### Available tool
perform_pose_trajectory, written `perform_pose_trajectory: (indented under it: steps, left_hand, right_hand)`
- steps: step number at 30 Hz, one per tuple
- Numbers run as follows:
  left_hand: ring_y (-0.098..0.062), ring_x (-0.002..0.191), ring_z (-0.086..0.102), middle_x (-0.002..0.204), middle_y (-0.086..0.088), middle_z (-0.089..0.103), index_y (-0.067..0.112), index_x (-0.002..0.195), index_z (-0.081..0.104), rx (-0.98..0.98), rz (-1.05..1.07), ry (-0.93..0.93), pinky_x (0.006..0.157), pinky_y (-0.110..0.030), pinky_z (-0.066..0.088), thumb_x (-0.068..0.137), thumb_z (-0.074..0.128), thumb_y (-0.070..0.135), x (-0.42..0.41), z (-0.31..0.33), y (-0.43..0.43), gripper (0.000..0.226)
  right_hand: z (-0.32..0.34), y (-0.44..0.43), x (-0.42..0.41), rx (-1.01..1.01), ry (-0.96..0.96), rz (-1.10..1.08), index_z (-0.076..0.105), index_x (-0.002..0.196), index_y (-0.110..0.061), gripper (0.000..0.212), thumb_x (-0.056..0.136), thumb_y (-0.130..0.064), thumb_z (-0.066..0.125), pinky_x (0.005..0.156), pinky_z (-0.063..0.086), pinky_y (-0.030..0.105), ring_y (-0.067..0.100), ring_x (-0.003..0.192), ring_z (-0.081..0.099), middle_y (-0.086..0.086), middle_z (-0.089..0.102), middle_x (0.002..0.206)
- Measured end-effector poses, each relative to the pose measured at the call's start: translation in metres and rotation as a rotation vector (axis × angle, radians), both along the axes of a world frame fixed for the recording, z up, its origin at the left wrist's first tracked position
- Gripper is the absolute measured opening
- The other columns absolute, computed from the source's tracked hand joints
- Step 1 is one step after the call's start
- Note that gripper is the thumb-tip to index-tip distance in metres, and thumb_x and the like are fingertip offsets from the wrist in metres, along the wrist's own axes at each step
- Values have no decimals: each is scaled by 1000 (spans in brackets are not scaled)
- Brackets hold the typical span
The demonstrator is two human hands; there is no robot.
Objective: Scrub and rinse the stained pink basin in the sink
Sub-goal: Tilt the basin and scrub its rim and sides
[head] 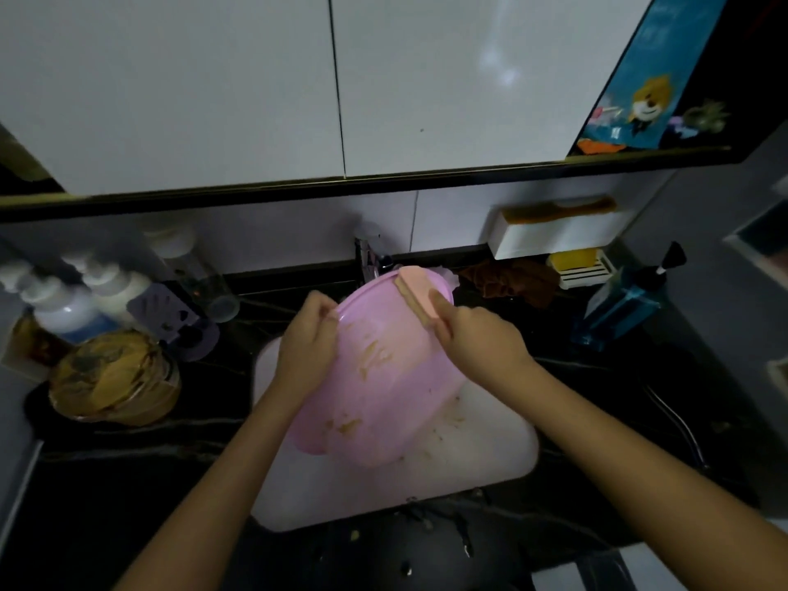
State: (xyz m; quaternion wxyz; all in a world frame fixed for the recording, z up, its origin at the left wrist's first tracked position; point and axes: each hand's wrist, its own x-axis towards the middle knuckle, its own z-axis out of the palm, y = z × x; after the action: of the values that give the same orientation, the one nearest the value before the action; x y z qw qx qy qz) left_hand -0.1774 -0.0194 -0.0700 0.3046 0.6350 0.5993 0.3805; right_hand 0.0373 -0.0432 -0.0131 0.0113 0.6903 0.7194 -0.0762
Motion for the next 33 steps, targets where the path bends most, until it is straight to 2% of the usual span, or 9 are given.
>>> perform_pose_trajectory:
  steps: [2,6,13,16,20,22,25,30,33]
  left_hand:
    - [-5,72,52,79,8,58,12,85,56,70,-67,-129,67,-24,41,85,42,29,-9,-2,3,22]
    - [-7,92,57,102,6,63,17,108,66,170,-129,76,81,-24,45,90,38,42,-31,-18,-10,41]
    - [-20,97,55,101,-5,63,16,95,63,-58,142,-211,88,-30,39,88,37,43,-31,-53,-52,39]
    - [-19,83,55,87,-5,64,5,86,64,36,166,-199,79,-35,43,82,33,53,-8,-48,-49,57]
    - [-18,68,50,67,-1,58,17,65,55,95,109,-91,63,-32,38,87,35,49,24,-32,-43,43]
    - [-16,64,46,63,-3,54,24,59,47,110,111,-91,62,-32,37,85,34,52,31,-30,-42,41]
    - [-13,57,39,54,5,43,23,54,39,129,96,-85,59,-34,34,85,33,52,35,-33,-45,43]
    - [-7,50,33,47,7,38,23,51,35,125,120,-126,54,-33,29,87,35,51,29,-41,-52,46]
    - [-5,48,30,45,8,38,26,49,36,125,131,-140,52,-32,27,89,35,50,24,-45,-58,46]
  right_hand:
    - [-4,1,-5,24,-72,-25,18,149,-25,48,102,-27,29,40,24,26,18,63,48,5,55,81]
    - [-13,10,2,-21,-61,-75,22,148,-24,47,102,-26,28,50,40,29,23,74,58,9,61,92]
    - [-9,10,18,-38,118,-82,32,145,-22,45,102,-34,27,64,50,37,25,81,60,12,64,97]
    - [-6,-6,20,4,226,-60,32,146,-24,47,101,-39,29,67,50,36,29,88,61,12,65,100]
    - [0,-55,17,46,61,300,12,148,-42,50,100,-48,24,62,37,32,27,91,61,6,66,101]
    - [0,-47,34,55,-46,221,13,147,-43,49,99,-48,23,66,42,33,30,93,62,8,65,103]
    - [1,-26,52,78,115,-44,31,146,-30,46,101,-38,28,73,52,38,31,92,62,12,65,103]
    - [-11,-87,27,76,2,362,7,148,-44,52,99,-48,25,65,43,34,29,93,62,8,64,102]
    - [-7,-53,50,94,-3,153,20,146,-43,48,99,-45,29,69,48,36,32,91,62,10,65,100]
